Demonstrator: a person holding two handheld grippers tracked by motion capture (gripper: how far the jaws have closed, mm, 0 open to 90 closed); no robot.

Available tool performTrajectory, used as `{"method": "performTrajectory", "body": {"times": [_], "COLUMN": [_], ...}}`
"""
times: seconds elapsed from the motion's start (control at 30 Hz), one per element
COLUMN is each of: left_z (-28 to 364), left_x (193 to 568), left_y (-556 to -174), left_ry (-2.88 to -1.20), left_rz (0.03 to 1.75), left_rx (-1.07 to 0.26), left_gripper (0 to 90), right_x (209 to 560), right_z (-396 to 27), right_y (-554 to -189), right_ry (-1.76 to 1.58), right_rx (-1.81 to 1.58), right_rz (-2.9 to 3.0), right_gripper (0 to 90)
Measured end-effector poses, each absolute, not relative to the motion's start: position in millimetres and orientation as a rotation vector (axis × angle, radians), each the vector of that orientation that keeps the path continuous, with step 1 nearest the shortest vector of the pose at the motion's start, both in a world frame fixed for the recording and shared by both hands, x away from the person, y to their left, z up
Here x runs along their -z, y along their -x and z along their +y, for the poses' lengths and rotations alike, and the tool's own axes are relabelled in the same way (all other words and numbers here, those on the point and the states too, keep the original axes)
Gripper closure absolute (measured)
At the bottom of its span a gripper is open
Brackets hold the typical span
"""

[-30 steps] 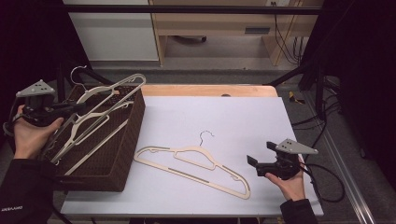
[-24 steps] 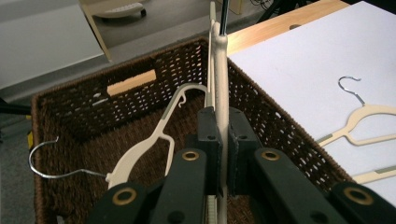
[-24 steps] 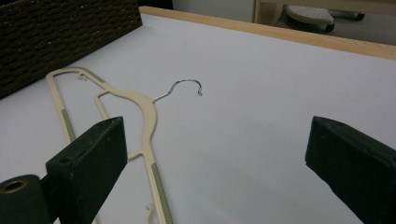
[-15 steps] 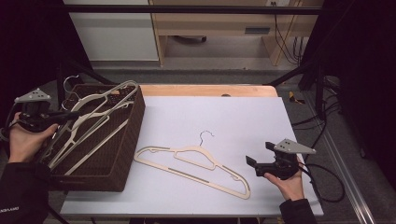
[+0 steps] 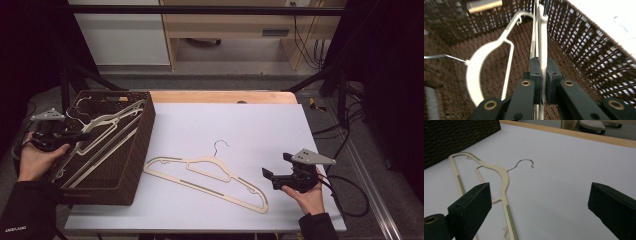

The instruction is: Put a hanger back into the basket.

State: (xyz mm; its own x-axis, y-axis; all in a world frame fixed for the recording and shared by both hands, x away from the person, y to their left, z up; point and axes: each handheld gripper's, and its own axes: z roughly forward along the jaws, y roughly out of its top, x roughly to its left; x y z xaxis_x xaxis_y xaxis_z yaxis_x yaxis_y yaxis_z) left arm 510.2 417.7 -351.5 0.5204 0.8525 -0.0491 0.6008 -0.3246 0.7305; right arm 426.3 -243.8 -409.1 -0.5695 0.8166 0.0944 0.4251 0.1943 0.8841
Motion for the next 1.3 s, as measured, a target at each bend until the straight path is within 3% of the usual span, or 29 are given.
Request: {"method": "performTrajectory", "body": {"times": [0.27, 0.5, 0.77, 1.03, 1.3], "left_z": [422, 431, 418, 390, 333], "left_x": [369, 358, 341, 332, 335], "left_y": [-514, -500, -478, -461, -447], "left_ry": [-2.046, -1.900, -1.809, -1.758, -1.739], "left_rz": [1.339, 1.418, 1.292, 1.168, 1.018], "left_rx": [-0.445, -0.543, -0.586, -0.613, -0.572], "left_gripper": [82.9, 70.5, 60.0, 41.7, 20.9], "right_x": [410, 410, 409, 405, 405], "right_z": [-243, -243, -242, -242, -242], "right_y": [-427, -427, -427, -426, -425], "right_ry": [-1.167, -1.164, -1.163, -1.162, -1.163], "right_rx": [-1.334, -1.339, -1.345, -1.363, -1.361], "right_rz": [2.082, 2.086, 2.079, 2.067, 2.065], "right_gripper": [5.5, 5.5, 5.5, 5.4, 5.4]}}
